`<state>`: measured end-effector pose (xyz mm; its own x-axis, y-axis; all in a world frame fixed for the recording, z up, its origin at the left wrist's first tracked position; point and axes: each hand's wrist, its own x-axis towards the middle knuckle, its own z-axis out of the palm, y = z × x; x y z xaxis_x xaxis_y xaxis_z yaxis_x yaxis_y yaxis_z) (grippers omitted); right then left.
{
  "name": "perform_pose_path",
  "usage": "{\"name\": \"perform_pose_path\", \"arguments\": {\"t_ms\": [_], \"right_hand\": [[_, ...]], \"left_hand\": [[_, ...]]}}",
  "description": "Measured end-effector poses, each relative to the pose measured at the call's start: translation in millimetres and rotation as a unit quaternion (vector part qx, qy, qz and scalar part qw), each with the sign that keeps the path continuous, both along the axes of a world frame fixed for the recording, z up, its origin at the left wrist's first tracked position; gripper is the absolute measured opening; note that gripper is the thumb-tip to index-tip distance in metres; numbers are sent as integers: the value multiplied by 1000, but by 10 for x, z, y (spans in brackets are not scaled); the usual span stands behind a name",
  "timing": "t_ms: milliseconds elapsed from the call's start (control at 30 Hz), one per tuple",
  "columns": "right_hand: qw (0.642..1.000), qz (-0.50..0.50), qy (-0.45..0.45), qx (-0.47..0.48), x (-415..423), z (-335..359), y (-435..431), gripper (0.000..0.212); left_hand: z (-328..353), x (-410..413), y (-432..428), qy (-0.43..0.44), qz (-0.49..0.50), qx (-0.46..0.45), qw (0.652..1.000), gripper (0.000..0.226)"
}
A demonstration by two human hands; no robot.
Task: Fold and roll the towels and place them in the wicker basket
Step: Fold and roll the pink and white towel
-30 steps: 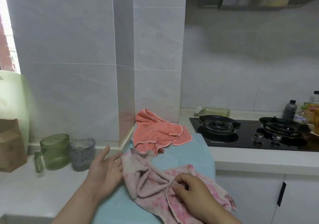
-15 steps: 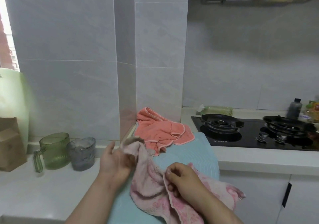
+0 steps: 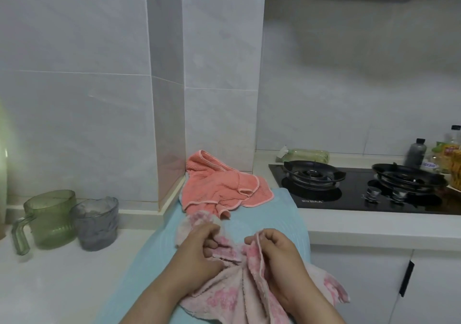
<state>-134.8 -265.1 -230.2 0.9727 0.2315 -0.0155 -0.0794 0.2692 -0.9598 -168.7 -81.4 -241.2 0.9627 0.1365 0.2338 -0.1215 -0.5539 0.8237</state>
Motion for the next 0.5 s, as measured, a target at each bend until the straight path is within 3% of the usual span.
{"name": "perform_pose_path", "arguments": {"t_ms": [67,167,333,367,433,500], "right_hand": [[1000,-3,15,26,30,-9,-2,18],[1000,-15,-15,-7,28,-32,-7,21],[994,-25,-82,-66,-17,-10,-32,15],[993,-24,-94,-72,-25,-4,-33,15],[991,-26,-106,-74,-27,-10,-29,16],[992,-18,-104,-70,-12,-24,-22,23]], "left_hand": [[5,14,-27,-12,26,46,999,58],[-28,46,-47,-43,52,131,989,38],[-22,81,-62,-8,27,183,983,18],[7,73,-71,-9,30,175,984,8],[46,51,-55,-21,43,121,991,15],[92,27,-14,-30,42,-44,998,21]]}}
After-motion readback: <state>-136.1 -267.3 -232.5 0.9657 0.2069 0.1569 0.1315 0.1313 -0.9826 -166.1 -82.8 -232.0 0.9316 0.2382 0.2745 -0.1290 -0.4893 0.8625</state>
